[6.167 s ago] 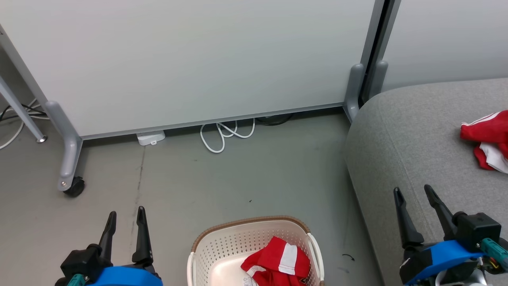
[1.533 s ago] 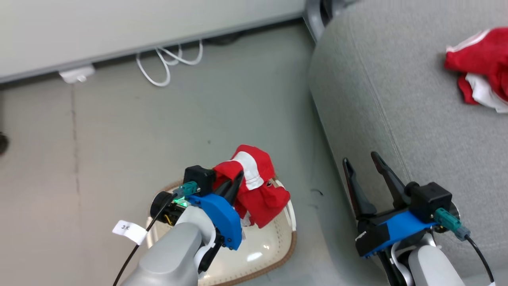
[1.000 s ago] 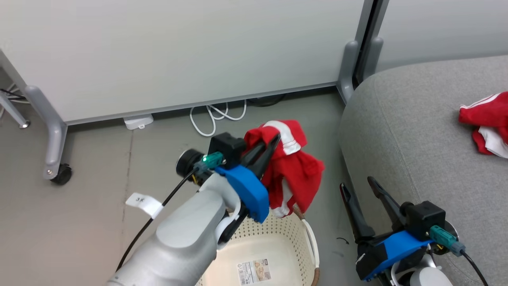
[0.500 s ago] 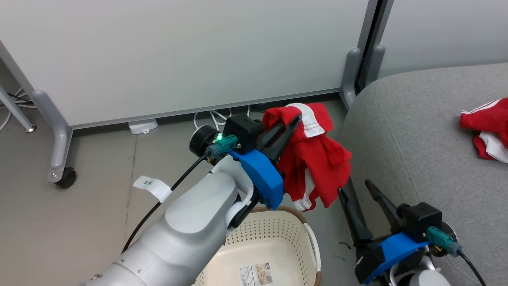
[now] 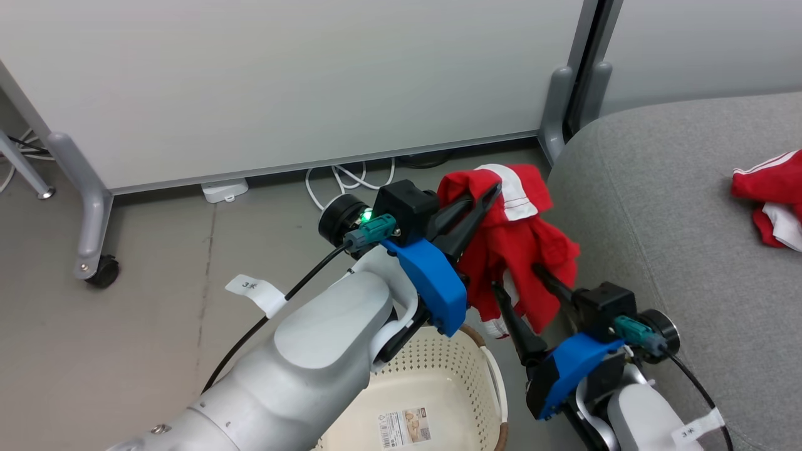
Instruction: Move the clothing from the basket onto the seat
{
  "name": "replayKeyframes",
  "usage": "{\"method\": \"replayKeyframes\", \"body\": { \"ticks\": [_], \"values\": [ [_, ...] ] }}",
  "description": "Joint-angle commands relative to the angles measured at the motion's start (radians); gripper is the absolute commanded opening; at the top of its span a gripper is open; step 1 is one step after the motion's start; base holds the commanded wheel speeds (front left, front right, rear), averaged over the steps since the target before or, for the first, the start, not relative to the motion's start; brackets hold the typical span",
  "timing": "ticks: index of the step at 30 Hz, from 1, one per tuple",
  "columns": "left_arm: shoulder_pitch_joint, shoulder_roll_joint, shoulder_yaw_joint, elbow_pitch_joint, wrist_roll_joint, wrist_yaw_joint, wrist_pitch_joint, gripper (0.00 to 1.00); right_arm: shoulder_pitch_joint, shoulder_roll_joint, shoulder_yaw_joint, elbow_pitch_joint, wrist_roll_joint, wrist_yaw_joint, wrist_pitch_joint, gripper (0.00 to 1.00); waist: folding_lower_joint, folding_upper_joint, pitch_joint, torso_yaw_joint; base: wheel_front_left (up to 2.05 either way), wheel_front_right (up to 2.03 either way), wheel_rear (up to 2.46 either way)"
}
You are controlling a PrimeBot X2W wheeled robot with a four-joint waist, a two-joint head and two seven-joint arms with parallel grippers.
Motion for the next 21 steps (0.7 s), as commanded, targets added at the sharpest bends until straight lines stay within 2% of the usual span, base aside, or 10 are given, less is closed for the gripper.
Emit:
{"method": "replayKeyframes", "body": {
  "ticks": [1, 8, 15, 16, 17, 18, 21],
  "values": [
    [-0.020, 0.000, -0.009, -0.006, -0.009, 0.006, -0.005, 0.00, -0.031, -0.002, 0.005, 0.034, -0.010, 0.000, 0.001, 1.00, 0.0000, -0.0001, 0.001, 0.003, 0.00, 0.00, 0.00],
    [-0.029, 0.000, -0.043, -0.026, -0.040, 0.013, -0.007, 0.00, -0.129, -0.002, -0.013, 0.173, -0.054, 0.000, -0.012, 1.00, 0.0000, -0.0001, -0.002, 0.010, 0.00, 0.00, 0.00],
    [-0.036, 0.000, -0.073, -0.034, -0.060, 0.019, -0.007, 0.00, -0.197, -0.002, -0.006, 0.285, -0.040, 0.000, -0.035, 1.00, 0.0000, -0.0001, -0.008, 0.011, 0.00, 0.00, 0.00],
    [-0.037, 0.000, -0.076, -0.034, -0.064, 0.021, -0.007, 0.00, -0.204, -0.002, 0.000, 0.299, -0.032, 0.000, -0.035, 0.89, 0.0000, -0.0001, -0.008, 0.011, 0.00, 0.00, 0.00],
    [-0.038, 0.000, -0.079, -0.033, -0.068, 0.022, -0.007, 0.00, -0.212, -0.002, 0.005, 0.311, -0.024, 0.000, -0.038, 0.55, 0.0000, -0.0001, -0.009, 0.010, 0.00, 0.00, 0.00],
    [-0.038, 0.000, -0.082, -0.033, -0.069, 0.023, -0.007, 0.00, -0.216, -0.002, 0.013, 0.323, -0.013, 0.000, -0.038, 0.00, 0.0000, -0.0001, -0.009, 0.010, 0.00, 0.00, 0.00],
    [-0.041, 0.000, -0.088, -0.027, -0.075, 0.024, -0.008, 0.00, -0.222, -0.002, 0.035, 0.345, 0.013, 0.000, -0.042, 0.00, 0.0000, -0.0001, -0.011, 0.007, 0.00, 0.00, 0.00]
  ]
}}
